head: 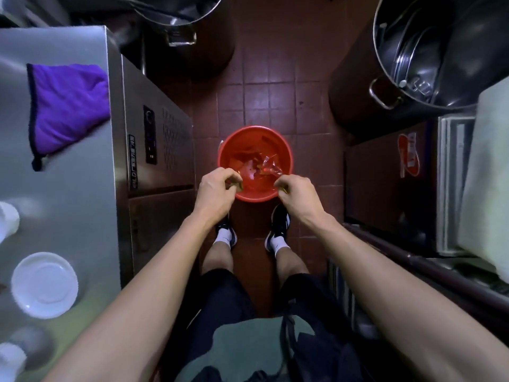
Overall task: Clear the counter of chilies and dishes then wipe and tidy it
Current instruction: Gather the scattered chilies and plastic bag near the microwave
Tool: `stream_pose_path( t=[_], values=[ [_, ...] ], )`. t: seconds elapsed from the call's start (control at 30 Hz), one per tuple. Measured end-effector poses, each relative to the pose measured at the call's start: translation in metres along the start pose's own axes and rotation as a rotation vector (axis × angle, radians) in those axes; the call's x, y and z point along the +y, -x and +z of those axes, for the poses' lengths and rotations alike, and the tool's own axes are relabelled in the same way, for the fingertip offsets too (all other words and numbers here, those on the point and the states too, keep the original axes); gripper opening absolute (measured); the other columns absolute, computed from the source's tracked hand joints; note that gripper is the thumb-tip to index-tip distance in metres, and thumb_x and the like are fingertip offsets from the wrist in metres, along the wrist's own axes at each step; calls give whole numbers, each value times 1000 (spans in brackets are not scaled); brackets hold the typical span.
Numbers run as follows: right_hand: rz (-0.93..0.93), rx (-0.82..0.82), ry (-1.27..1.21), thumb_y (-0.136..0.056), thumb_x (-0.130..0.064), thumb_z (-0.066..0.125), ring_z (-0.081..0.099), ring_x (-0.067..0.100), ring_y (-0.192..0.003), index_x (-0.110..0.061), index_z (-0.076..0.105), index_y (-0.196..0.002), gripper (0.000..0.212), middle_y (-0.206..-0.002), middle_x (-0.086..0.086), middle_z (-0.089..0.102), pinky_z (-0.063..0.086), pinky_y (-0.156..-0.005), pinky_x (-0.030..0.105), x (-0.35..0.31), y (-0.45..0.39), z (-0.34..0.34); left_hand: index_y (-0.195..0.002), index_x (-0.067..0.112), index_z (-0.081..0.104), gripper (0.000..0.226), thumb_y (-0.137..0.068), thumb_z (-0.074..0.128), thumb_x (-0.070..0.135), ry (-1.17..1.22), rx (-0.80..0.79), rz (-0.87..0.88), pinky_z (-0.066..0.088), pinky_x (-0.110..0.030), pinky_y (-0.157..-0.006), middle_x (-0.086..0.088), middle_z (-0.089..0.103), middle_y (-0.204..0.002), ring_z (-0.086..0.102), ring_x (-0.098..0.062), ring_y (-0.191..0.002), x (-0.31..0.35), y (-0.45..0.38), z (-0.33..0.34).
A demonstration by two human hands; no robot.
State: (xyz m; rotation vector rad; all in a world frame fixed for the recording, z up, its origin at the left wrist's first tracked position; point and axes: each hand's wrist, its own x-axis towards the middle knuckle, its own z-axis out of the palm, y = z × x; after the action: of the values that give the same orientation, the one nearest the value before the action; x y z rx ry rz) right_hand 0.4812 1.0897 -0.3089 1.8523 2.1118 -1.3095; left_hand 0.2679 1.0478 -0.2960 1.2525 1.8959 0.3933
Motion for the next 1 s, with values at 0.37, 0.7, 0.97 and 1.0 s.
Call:
stream_pose_path(
  t=[0.37, 0.7, 0.97, 1.0],
  values=[
    [181, 23, -127, -90, -9, 63, 66, 17, -102, -18, 74, -104, 19, -106, -1, 73, 51, -97, 38, 48, -103, 107, -87, 29, 72, 24, -83, 74, 6, 47, -52, -88, 53, -22, -82, 15, 68, -97, 62, -1, -84, -109, -124, 72],
    [153, -42, -58, -89, -8, 62, 66, 21, -102, -18, 73, -108, 24, -109, 3, 73, 51, -94, 38, 105, -195, 166, -88, 30, 71, 25, -81, 74, 6, 21, -86, -45, 44, -8, -76, 14, 68, -95, 60, 1, -79, -170, -199, 134],
    [232, 48, -161, -88, -11, 64, 67, 14, -95, -23, 72, -105, 22, -101, -4, 73, 53, -90, 34, 135, -235, 208, -95, 24, 71, 21, -84, 70, 6, -67, -148, 95, 53, -34, -85, 9, 67, -97, 62, -11, -86, -189, -248, 182],
    [238, 59, -164, -88, -12, 64, 67, 15, -95, -24, 72, -104, 22, -100, -5, 73, 53, -89, 34, 138, -240, 212, -96, 23, 72, 21, -84, 70, 5, -74, -161, 118, 53, -36, -86, 7, 67, -97, 62, -13, -87, -190, -254, 186]
  ],
)
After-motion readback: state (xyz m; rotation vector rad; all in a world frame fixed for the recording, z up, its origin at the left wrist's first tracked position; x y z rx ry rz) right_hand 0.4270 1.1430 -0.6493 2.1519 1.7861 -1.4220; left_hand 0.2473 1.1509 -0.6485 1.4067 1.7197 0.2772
